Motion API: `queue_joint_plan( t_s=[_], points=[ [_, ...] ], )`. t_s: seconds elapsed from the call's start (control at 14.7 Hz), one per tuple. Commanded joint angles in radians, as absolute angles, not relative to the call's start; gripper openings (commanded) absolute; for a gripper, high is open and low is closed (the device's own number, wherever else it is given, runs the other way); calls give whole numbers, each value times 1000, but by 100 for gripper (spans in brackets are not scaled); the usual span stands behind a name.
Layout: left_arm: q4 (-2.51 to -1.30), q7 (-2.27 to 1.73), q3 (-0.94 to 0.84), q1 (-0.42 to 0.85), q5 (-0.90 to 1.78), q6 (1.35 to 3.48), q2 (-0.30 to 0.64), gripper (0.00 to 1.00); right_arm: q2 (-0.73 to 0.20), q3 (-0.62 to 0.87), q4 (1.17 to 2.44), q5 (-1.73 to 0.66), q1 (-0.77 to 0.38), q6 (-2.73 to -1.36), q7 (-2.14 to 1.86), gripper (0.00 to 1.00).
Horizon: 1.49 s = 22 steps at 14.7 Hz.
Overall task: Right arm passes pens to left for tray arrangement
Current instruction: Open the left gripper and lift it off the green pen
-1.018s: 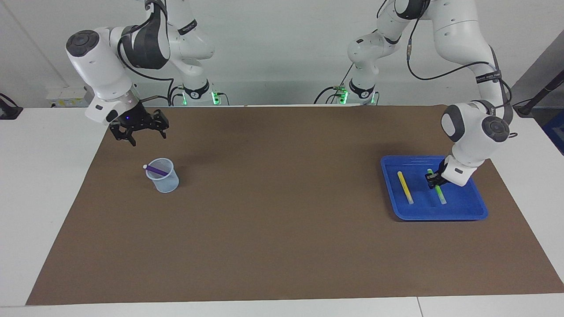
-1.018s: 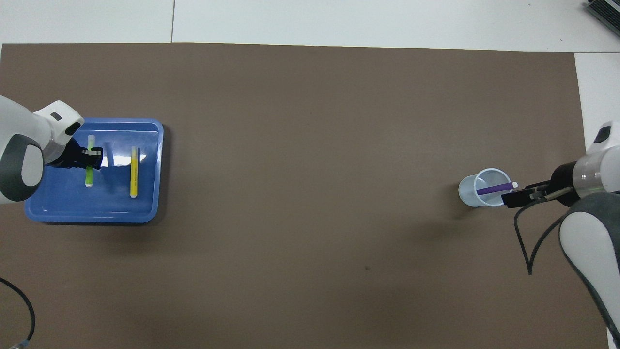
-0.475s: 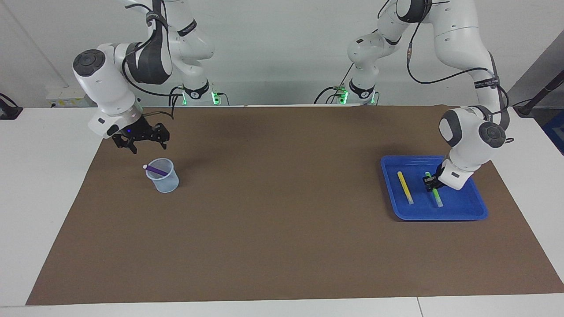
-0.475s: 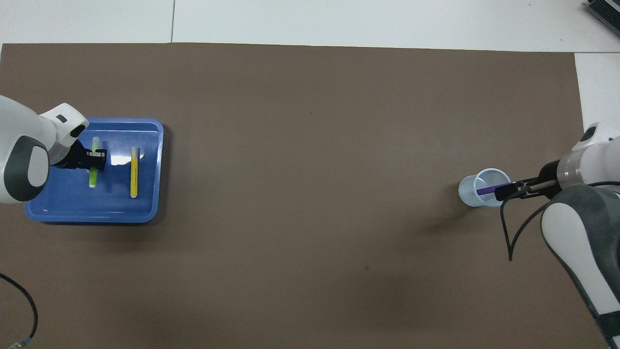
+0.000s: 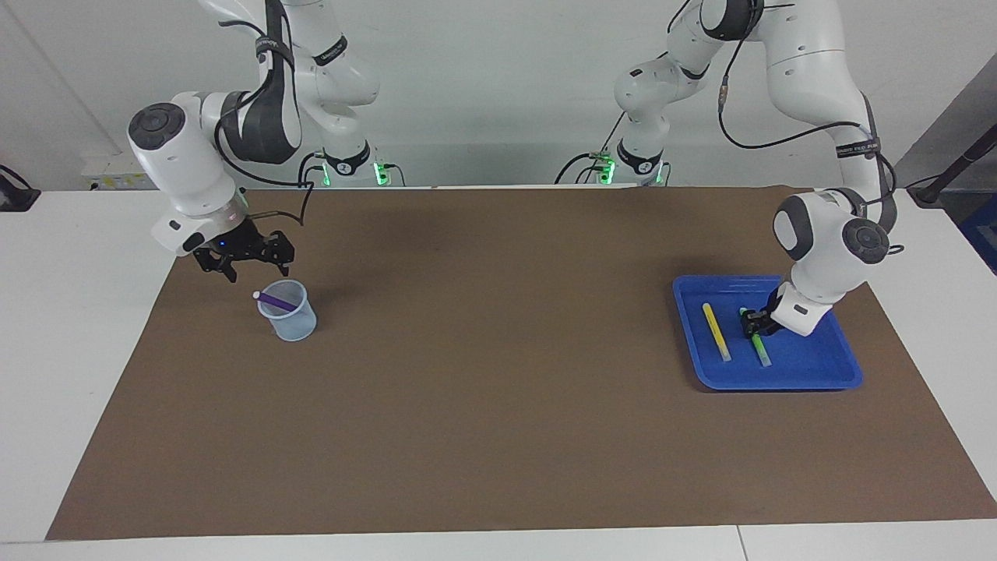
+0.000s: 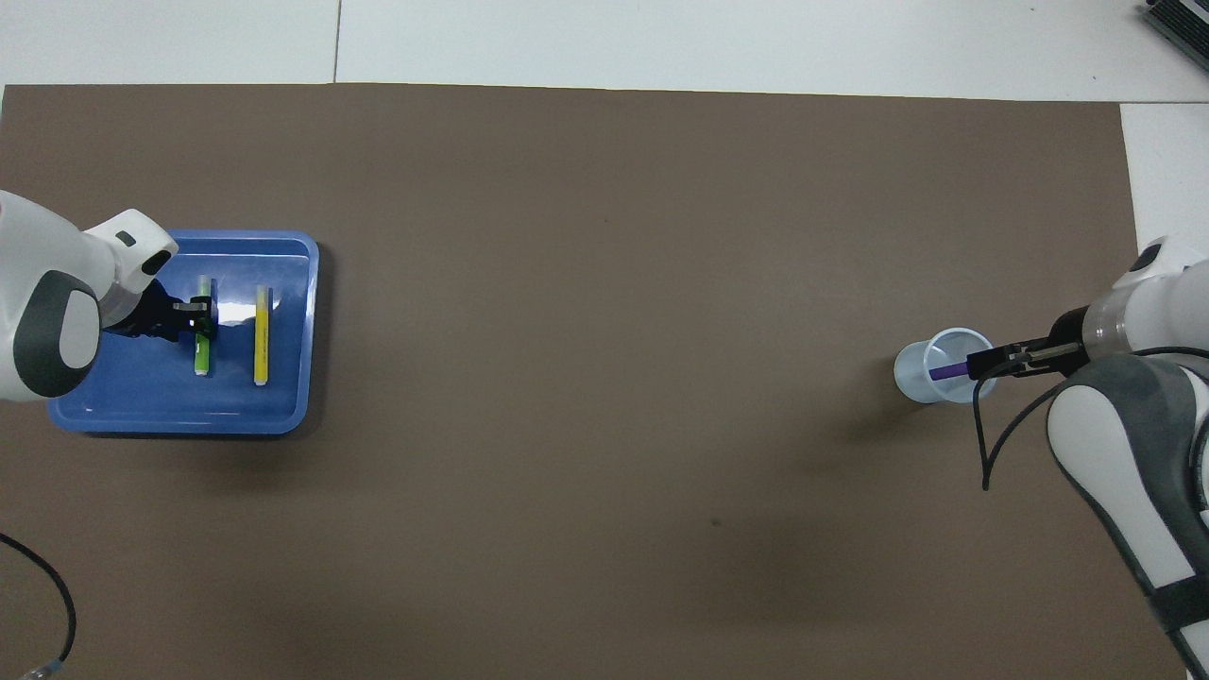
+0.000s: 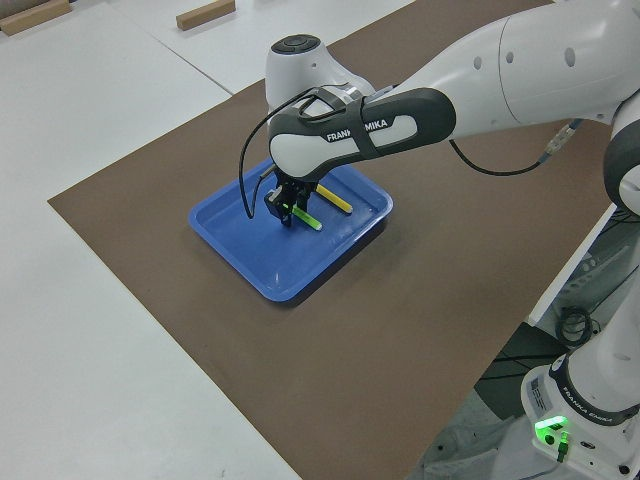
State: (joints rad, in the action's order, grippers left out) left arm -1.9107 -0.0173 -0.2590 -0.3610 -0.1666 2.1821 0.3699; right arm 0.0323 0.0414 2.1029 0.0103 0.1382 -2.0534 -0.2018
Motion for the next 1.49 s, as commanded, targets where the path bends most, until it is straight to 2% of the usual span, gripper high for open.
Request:
queue_joint_plan(
  t_s=[0.0, 0.34, 0.48, 0.75, 0.88, 1.02, 1.22, 1.29, 1.43],
  points=[
    [-1905, -8, -265, -368, -179, 2146, 357, 53, 14, 51, 2111, 41, 150, -2088, -179, 100],
    [-1823, -18, -270, -360, -117, 1991, 334, 53, -5, 51, 2112, 55, 156, -2120, -181, 100],
    [-1804, -29, -265, -364, -19, 1953, 308, 57, -15, 51, 2120, 64, 158, -2144, -183, 96],
    [-1804, -201, -273, -354, 54, 1884, 250, 66, -26, 51, 2123, 66, 158, -2171, -183, 91],
    [-1805, -299, -278, -351, 128, 1833, 223, 73, -28, 51, 2125, 66, 156, -2172, -183, 88],
    [-1807, -382, -282, -318, 144, 1780, 183, 76, -28, 51, 2126, 66, 156, -2172, -183, 86],
    [-1807, -564, -284, -266, 207, 1709, 123, 84, -26, 51, 2134, 66, 156, -2174, -183, 76],
    [-1806, -627, -284, -247, 236, 1682, 106, 91, -26, 51, 2134, 66, 156, -2174, -183, 70],
    [-1805, -751, -284, -186, 261, 1643, 68, 98, -25, 52, 2137, 66, 156, -2174, -183, 66]
  ],
)
